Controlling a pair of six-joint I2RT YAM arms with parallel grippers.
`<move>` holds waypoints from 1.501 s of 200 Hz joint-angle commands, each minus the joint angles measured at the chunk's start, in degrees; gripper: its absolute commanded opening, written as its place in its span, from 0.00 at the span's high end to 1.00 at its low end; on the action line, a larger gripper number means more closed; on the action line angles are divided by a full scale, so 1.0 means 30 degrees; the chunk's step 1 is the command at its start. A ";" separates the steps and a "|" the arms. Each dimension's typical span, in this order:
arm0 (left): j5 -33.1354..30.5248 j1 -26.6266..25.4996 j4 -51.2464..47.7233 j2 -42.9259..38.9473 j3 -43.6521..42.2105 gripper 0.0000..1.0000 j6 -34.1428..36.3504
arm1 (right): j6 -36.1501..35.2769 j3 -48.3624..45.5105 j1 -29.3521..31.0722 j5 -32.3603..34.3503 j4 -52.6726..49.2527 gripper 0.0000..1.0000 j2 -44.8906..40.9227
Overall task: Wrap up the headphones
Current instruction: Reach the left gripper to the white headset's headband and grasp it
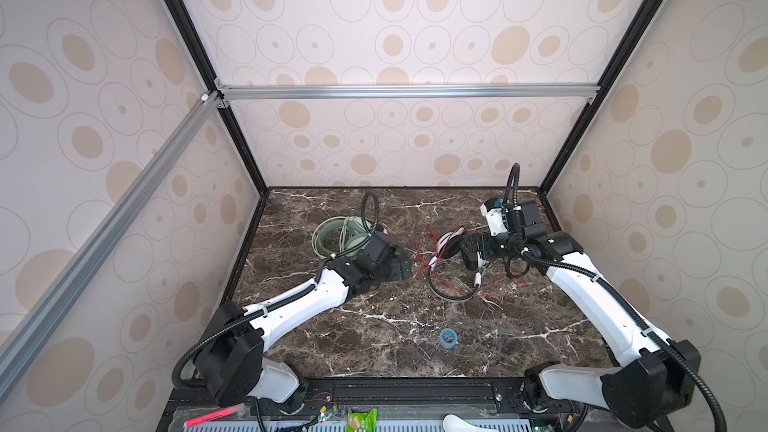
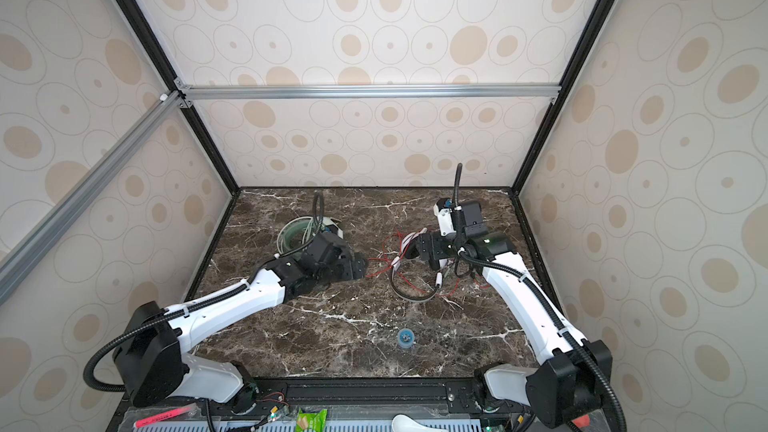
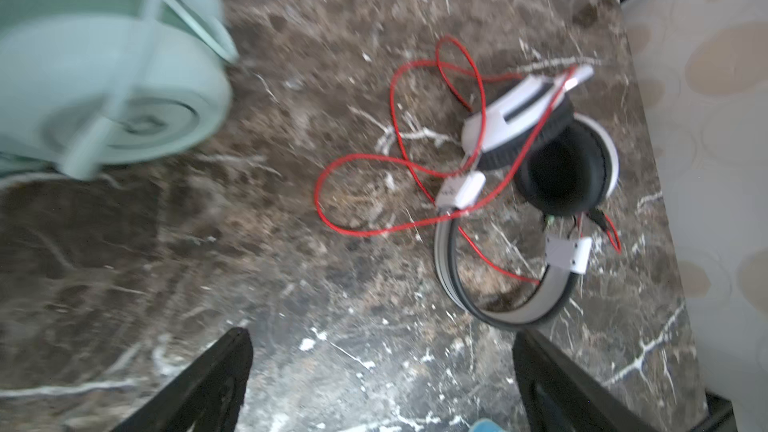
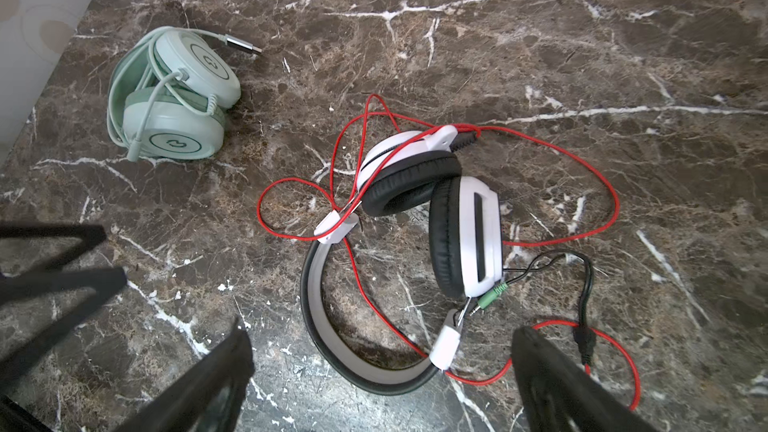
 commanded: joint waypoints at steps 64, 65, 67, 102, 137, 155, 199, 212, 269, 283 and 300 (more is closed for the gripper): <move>-0.0087 -0.3448 0.2483 0.6534 0.3181 0.03 -0.3488 | -0.1078 -0.0533 -0.0055 -0.0273 -0.0804 0.00 -0.1674; -0.0085 -0.3455 0.2491 0.6576 0.3196 0.03 -0.3490 | -0.1076 -0.0542 -0.0055 -0.0274 -0.0802 0.00 -0.1687; -0.0106 -0.3461 0.2461 0.6652 0.3237 0.03 -0.3491 | -0.1075 -0.0549 -0.0040 -0.0289 -0.0801 0.00 -0.1726; -0.0491 -0.3514 0.2650 0.7376 0.3162 0.05 -0.4046 | -0.0844 -0.1065 -0.0048 -0.0515 -0.0507 0.00 -0.2299; -0.0757 -0.3549 0.2888 0.8180 0.3220 0.10 -0.4341 | -0.1007 -0.1714 -0.0048 -0.0590 -0.0086 0.00 -0.2725; -0.1045 -0.3572 0.2638 0.8665 0.3737 0.12 -0.4340 | -0.1103 -0.1521 -0.0040 -0.0509 -0.0351 0.00 -0.2711; -0.1325 -0.3569 0.2668 0.8986 0.3987 0.18 -0.4656 | -0.1237 -0.1395 -0.0055 -0.0968 -0.0184 0.00 -0.2622; -0.1245 -0.3566 0.2596 0.9206 0.4086 0.18 -0.4642 | -0.1257 -0.1822 -0.0055 -0.0820 0.0208 0.00 -0.2959; -0.1087 -0.3361 0.2122 0.9229 0.4146 0.22 -0.4860 | -0.1060 -0.2665 -0.0050 -0.1126 0.0499 0.00 -0.3726; -0.1078 -0.3359 0.2128 0.9476 0.4367 0.25 -0.4927 | -0.1350 -0.2547 -0.0055 -0.0957 0.0398 0.00 -0.3634; -0.0950 -0.3345 0.1925 0.9987 0.4869 0.30 -0.4929 | -0.1568 -0.2440 -0.0055 -0.0890 0.0355 0.00 -0.3619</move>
